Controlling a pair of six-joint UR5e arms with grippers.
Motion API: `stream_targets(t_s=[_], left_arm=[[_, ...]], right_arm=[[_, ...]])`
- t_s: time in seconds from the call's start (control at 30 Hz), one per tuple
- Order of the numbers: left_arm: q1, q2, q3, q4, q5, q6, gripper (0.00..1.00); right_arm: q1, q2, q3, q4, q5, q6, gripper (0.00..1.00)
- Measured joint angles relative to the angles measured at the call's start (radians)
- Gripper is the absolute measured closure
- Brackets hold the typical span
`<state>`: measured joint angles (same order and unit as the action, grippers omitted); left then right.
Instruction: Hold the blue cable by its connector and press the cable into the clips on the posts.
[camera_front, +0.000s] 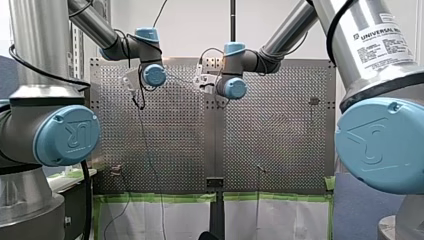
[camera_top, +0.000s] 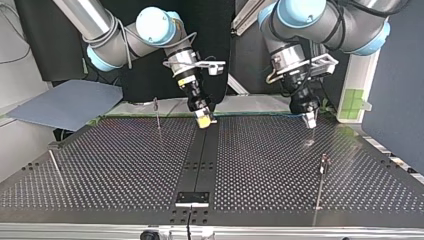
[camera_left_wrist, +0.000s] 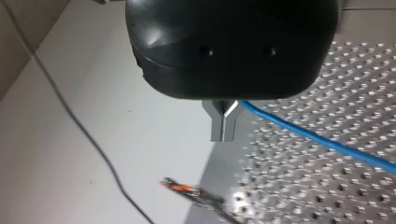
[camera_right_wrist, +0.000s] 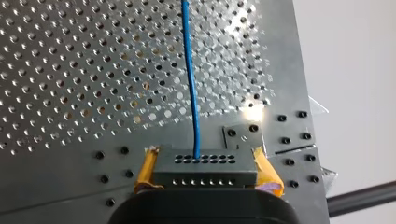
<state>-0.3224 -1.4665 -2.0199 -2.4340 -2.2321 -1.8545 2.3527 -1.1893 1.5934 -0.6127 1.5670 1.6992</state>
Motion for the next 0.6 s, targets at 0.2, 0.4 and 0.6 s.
stream_targets(t_s=[0.2, 0.4, 0.6], left_arm=[[0.009, 0.055, 0.012, -0.055, -0.003, -0.003, 1.0], [0.024, 0.108, 0.021, -0.109, 0.0, 0.007, 1.0], [0.048, 0.102, 0.031, -0.157, 0.031, 0.007, 1.0]], right_arm=[[0.012, 0.016, -0.033, 0.014, -0.008, -0.002, 1.0], [0.022, 0.018, -0.075, 0.043, -0.009, -0.003, 1.0], [0.031, 0.018, -0.107, 0.063, -0.008, -0.005, 1.0]])
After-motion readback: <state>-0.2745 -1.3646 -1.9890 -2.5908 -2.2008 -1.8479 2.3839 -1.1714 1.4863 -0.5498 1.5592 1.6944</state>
